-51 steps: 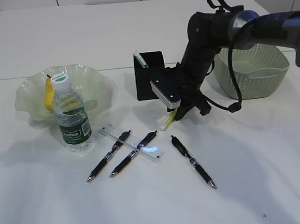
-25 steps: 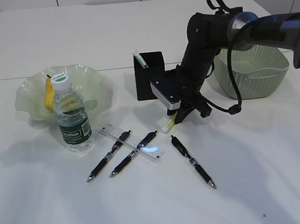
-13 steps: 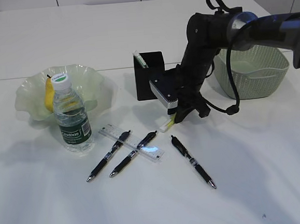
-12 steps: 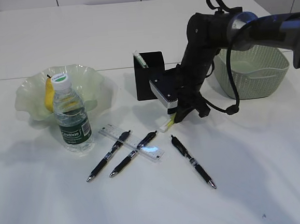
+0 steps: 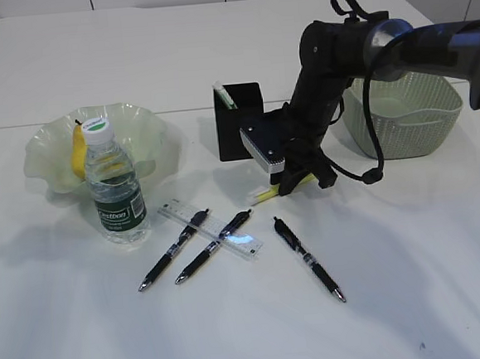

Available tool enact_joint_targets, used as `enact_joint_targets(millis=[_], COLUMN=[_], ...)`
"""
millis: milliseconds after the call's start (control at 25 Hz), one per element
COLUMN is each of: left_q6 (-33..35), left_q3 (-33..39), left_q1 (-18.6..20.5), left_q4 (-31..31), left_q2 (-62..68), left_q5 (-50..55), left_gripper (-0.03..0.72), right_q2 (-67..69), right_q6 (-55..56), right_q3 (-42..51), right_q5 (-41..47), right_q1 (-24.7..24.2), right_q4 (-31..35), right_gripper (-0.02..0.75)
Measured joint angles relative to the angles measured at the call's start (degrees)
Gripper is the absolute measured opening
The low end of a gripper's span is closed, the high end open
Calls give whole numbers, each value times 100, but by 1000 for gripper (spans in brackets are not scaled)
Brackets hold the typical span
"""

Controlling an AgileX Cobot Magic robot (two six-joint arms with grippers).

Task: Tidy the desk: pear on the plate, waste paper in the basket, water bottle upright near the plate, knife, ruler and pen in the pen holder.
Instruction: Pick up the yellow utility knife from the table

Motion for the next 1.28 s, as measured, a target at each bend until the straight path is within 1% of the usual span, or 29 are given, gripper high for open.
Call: enact_joint_targets(millis=[280,720,1280], left_q6=[0,0,0], left_q3=[0,0,0], left_q1=[0,0,0], left_q4=[0,0,0], left_q2=[0,0,0], left_q5=[0,0,0], left_gripper=[500,500,500], right_q2=[0,0,0], right_q6=[0,-32,171], right_q3=[0,0,0], right_q5=[97,179,190], right_q1=[0,0,0], right_q4=[0,0,0], right_gripper=[146,188,188])
